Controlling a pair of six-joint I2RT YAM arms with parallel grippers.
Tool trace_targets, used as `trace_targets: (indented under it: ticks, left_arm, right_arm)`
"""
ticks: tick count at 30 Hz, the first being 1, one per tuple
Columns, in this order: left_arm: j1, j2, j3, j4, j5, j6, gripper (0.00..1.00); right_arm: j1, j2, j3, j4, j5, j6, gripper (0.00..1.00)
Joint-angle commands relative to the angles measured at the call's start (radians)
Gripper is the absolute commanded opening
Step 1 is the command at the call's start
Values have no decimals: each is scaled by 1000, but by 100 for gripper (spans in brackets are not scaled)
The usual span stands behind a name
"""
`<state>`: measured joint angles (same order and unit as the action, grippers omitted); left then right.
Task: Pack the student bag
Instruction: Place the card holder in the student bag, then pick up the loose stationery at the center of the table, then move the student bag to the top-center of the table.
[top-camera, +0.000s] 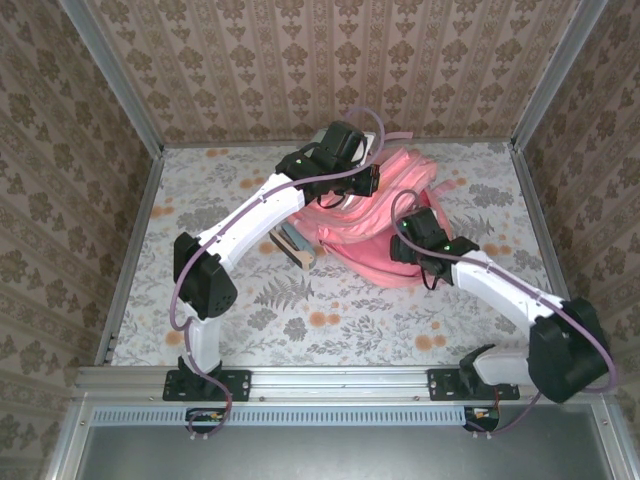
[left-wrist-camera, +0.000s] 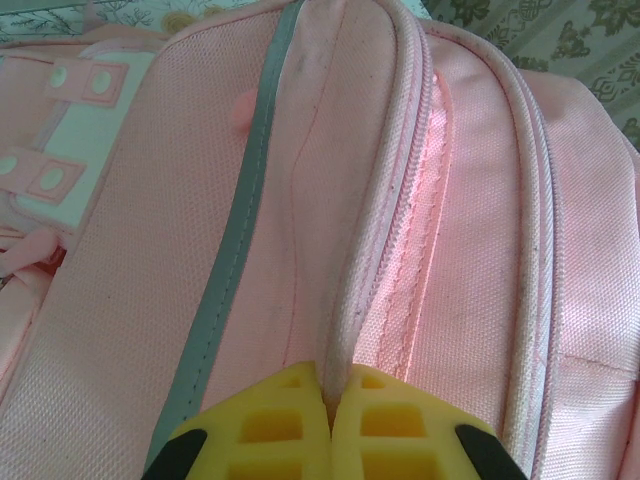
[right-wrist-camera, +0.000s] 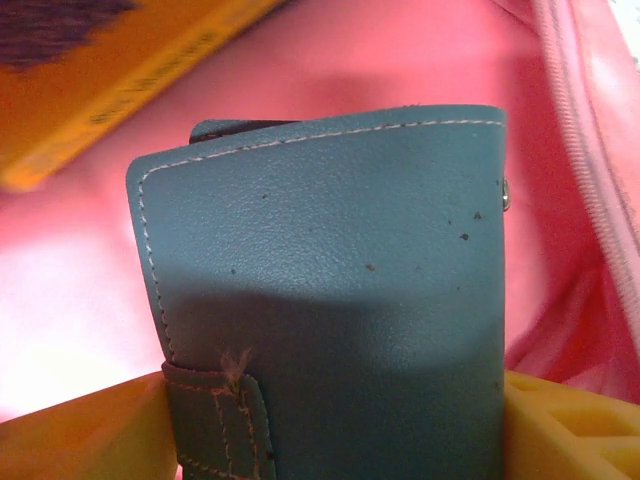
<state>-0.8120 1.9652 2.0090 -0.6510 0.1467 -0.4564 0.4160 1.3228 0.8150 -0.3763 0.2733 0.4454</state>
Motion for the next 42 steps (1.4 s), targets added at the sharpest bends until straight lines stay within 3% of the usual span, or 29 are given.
trace_targets:
  ticks: [1, 7, 12, 17, 22, 28, 33, 37, 42]
  left_arm:
    - [5, -86, 17, 17, -16, -10, 0]
    - [5, -89, 17, 12, -18, -7, 0]
    - [6, -85, 16, 14, -16, -5, 0]
    - [9, -70, 23, 16, -9, -5, 0]
    - [15, -51, 33, 19, -3, -4, 0]
    - [35, -39, 39, 16, -1, -2, 0]
    - [56, -35, 50, 13, -4, 7, 0]
    - [77, -20, 86, -4, -7, 18, 0]
    - [88, 5, 144, -31, -2, 30, 0]
  right_arm:
    - [-45, 86, 69, 71, -24, -32, 73]
    - [-148, 237, 172, 80, -45, -39, 74]
    - [-183, 301, 234, 47, -83, -36, 85]
    - [-181, 207, 182, 65, -158, -9, 93]
    - [-167, 21, 84, 61, -205, 31, 90]
    - [-48, -232, -82, 78, -207, 45, 82]
    - [169, -365, -160, 102, -118, 22, 71]
    - [329, -317, -126, 111, -55, 9, 66]
    - [484, -142, -42, 185, -17, -48, 61]
